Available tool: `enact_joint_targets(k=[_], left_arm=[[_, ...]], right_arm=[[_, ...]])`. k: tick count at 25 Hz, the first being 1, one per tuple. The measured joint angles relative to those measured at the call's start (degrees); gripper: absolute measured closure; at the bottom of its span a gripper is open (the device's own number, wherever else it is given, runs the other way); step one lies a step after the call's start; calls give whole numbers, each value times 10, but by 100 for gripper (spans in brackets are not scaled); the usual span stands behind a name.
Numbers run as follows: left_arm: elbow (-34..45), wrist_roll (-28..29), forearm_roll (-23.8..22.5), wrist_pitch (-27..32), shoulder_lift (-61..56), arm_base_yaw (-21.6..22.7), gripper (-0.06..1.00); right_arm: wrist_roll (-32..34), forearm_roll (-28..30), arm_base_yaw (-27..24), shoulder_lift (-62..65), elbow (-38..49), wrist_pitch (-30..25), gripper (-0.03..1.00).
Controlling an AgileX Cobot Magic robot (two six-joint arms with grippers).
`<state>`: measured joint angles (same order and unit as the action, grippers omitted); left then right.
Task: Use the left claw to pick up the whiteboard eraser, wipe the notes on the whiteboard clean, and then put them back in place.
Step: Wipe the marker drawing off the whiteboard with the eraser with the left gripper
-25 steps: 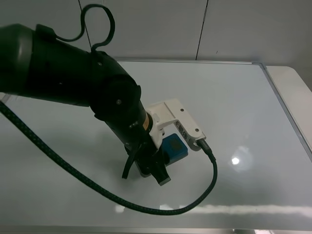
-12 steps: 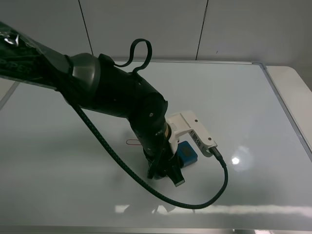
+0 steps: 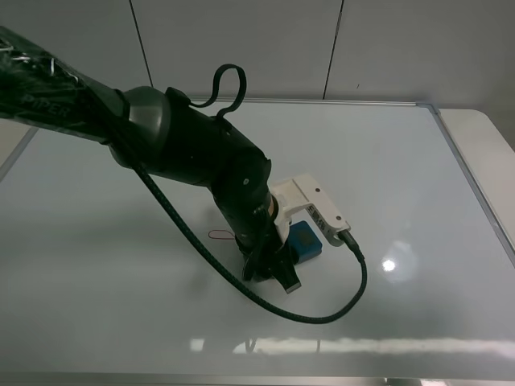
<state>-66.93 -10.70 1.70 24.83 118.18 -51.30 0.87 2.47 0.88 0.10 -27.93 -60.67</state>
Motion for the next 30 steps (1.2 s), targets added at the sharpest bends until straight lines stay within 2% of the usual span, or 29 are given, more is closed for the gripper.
enact_joint_targets(k=[11, 18, 25, 30], left_arm=[[-3, -52, 3, 0, 0, 119, 39], [-8, -56, 8, 26, -1, 177, 39], [-5, -44, 8, 37, -4, 193, 40], [41, 8, -1, -17, -25, 180, 40]], right_arm=[[0, 0, 0, 0, 0, 0, -3], [0, 0, 0, 0, 0, 0, -3], [0, 0, 0, 0, 0, 0, -3], [0, 0, 0, 0, 0, 0, -3]])
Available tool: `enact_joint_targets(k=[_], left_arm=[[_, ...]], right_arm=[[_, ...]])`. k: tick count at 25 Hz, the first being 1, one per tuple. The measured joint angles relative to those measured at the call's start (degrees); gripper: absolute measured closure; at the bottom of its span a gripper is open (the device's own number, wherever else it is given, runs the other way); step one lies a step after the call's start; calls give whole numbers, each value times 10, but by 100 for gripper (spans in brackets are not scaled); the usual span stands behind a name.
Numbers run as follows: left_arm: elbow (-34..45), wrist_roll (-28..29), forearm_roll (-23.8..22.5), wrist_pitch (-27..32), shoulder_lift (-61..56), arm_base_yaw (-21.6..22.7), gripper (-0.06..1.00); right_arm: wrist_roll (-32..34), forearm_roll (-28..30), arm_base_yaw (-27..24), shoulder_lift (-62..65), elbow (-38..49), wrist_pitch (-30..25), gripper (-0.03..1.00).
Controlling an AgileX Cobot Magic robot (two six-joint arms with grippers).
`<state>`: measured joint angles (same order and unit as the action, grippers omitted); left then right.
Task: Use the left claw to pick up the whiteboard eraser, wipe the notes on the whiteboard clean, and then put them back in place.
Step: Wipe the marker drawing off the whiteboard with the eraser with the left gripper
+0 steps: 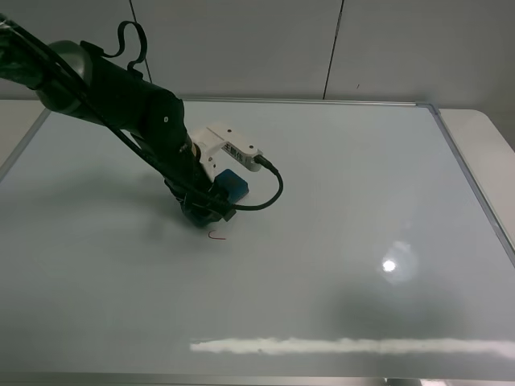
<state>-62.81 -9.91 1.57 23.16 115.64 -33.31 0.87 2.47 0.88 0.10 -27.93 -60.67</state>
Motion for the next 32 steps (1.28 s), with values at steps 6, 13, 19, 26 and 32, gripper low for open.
enact_joint_targets(k=[6, 13, 19, 26, 32], left_arm=[[40, 58, -11, -21, -19, -41, 40], [43, 115, -16, -16, -19, -131, 40], [43, 126, -10, -28, -19, -168, 40], [43, 129, -62, -21, -19, -114, 40], [43, 133, -112, 0, -25, -32, 40]], right_arm=[[0, 0, 0, 0, 0, 0, -3], [0, 0, 0, 0, 0, 0, -3], [0, 0, 0, 0, 0, 0, -3], [0, 0, 0, 0, 0, 0, -3], [0, 0, 0, 0, 0, 0, -3]])
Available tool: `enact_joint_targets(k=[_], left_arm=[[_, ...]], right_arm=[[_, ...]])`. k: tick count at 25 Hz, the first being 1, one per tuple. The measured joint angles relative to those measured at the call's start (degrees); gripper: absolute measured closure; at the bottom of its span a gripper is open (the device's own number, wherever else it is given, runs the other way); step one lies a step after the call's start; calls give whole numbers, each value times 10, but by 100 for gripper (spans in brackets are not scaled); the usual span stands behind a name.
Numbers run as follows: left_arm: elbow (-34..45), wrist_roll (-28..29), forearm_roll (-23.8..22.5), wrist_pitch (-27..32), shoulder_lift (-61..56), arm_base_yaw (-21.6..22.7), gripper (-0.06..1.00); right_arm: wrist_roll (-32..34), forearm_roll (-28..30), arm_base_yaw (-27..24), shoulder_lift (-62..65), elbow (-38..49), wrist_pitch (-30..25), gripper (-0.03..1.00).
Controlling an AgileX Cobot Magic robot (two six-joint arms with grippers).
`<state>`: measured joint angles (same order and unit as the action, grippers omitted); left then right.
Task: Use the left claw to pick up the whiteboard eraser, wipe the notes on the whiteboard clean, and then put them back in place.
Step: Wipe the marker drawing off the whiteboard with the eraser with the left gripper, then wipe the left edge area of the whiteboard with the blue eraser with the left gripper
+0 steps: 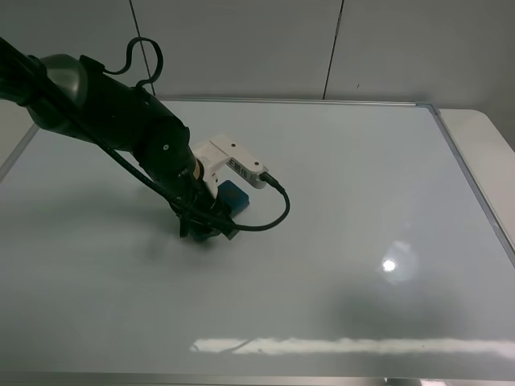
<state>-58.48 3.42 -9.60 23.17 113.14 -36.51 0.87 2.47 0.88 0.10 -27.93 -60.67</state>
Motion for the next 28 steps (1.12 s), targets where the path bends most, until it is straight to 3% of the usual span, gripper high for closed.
enact_joint_targets(k=[8, 19, 23, 28], left_arm=[[9, -1, -60, 67, -40, 102, 40], [12, -2, -67, 138, -124, 326, 40], [12, -11, -34, 151, -127, 347, 40], [13, -14, 24, 158, -128, 334, 40]], right_arm=[[0, 0, 0, 0, 0, 0, -3], [0, 0, 0, 0, 0, 0, -3], [0, 0, 0, 0, 0, 0, -3], [0, 0, 0, 0, 0, 0, -3]])
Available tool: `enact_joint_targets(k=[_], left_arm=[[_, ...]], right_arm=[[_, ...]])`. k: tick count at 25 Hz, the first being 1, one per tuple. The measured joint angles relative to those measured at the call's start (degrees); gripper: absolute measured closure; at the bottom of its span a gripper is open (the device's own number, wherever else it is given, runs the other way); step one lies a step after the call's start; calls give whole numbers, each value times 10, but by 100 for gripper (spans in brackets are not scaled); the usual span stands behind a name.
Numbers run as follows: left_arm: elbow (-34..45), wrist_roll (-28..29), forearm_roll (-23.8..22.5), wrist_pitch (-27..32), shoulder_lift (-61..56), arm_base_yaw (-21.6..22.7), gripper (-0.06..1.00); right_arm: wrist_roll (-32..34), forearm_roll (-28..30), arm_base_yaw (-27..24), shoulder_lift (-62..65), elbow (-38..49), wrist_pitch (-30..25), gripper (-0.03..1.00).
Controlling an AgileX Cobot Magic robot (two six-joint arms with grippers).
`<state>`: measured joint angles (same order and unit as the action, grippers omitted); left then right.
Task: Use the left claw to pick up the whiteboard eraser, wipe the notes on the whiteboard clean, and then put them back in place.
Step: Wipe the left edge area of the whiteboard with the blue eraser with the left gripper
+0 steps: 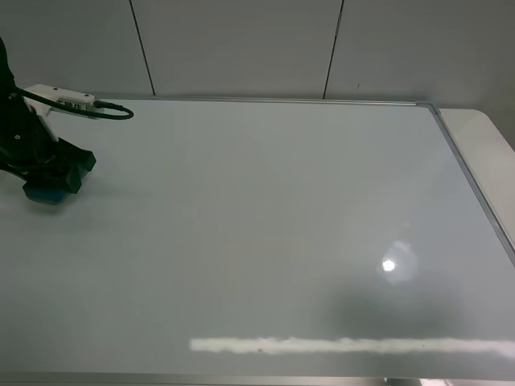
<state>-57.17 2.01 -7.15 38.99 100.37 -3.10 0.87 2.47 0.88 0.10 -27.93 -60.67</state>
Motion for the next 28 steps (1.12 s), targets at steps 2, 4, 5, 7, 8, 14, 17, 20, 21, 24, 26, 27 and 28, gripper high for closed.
enact_joint_targets(k=[2, 4, 5, 7, 8, 14, 17, 20, 21, 24, 26, 27, 28], left_arm=[[0, 0, 10, -8, 0, -3, 40], [0, 0, 14, -12, 0, -3, 40], [0, 0, 17, -16, 0, -3, 40], [0, 0, 21, -22, 0, -3, 40], [2, 0, 24, -27, 0, -3, 40], [64, 0, 38, -109, 0, -11, 40], [75, 0, 37, -123, 0, -14, 40], [75, 0, 37, -128, 0, -14, 40], [75, 0, 37, -128, 0, -14, 40], [76, 0, 37, -131, 0, -14, 40], [85, -2, 37, -149, 0, -14, 40], [91, -3, 37, -156, 0, -14, 40], [96, -5, 37, -161, 0, -14, 40]], right_arm=[[0, 0, 0, 0, 0, 0, -3], [0, 0, 0, 0, 0, 0, -3], [0, 0, 0, 0, 0, 0, -3], [0, 0, 0, 0, 0, 0, -3], [0, 0, 0, 0, 0, 0, -3], [0, 0, 0, 0, 0, 0, -3], [0, 0, 0, 0, 0, 0, -3], [0, 0, 0, 0, 0, 0, -3], [0, 0, 0, 0, 0, 0, -3], [0, 0, 0, 0, 0, 0, -3], [0, 0, 0, 0, 0, 0, -3], [0, 0, 0, 0, 0, 0, -3], [0, 0, 0, 0, 0, 0, -3]])
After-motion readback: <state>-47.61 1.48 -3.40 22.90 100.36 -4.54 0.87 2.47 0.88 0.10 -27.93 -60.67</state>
